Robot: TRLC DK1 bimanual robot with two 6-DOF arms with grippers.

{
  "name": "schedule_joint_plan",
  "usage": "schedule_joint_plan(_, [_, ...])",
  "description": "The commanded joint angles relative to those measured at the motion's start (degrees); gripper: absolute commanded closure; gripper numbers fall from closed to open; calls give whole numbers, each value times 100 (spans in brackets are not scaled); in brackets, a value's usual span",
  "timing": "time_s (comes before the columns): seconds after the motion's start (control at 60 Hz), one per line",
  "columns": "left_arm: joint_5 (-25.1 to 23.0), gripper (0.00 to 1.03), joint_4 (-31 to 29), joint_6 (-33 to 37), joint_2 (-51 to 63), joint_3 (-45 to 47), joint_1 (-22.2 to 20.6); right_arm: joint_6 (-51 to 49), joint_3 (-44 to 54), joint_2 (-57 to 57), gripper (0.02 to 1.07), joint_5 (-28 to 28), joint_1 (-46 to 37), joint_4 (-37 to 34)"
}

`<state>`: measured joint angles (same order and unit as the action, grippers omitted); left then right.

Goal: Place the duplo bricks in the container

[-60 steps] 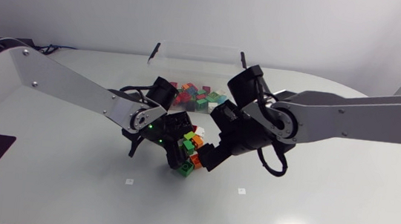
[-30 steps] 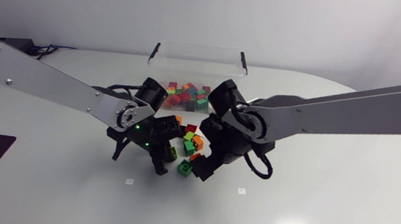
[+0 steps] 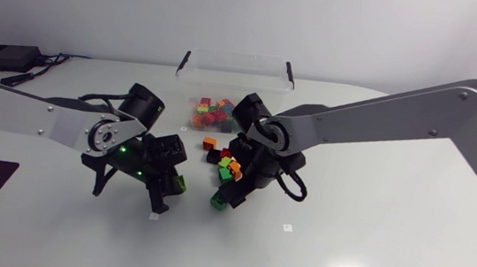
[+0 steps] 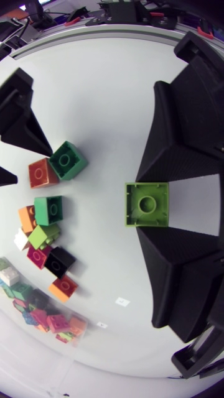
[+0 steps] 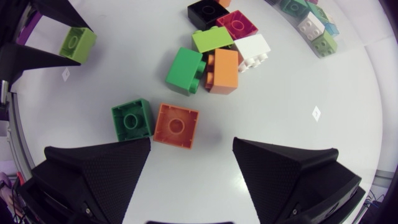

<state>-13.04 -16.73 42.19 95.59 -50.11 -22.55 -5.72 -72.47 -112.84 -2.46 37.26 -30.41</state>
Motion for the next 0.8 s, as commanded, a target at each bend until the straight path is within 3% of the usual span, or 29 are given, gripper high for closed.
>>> schedule_joint_plan(0.0, [-120,70,-102,149,-339,159,136,132,-259,-256,11,105,89,-158])
schedule_joint_plan(0.183, [-217,70,-287,272,-673,212,365,158,-813,-626,12,220,98,-457])
schedule_joint_plan(0.333, [-313,70,-375,289,-1043,194,532,211,-1112,-828,24,246,98,-668])
schedule_joint_plan(0.55, [-489,70,-770,281,-1623,-272,813,238,-1173,-995,58,263,98,-764])
schedule_joint_plan(0.65, [-533,70,-814,237,-1772,-474,892,238,-1191,-1065,69,255,89,-764])
schedule_joint_plan(0.783, [-647,70,-814,-18,-1825,-896,936,238,-1112,-960,91,228,54,-755])
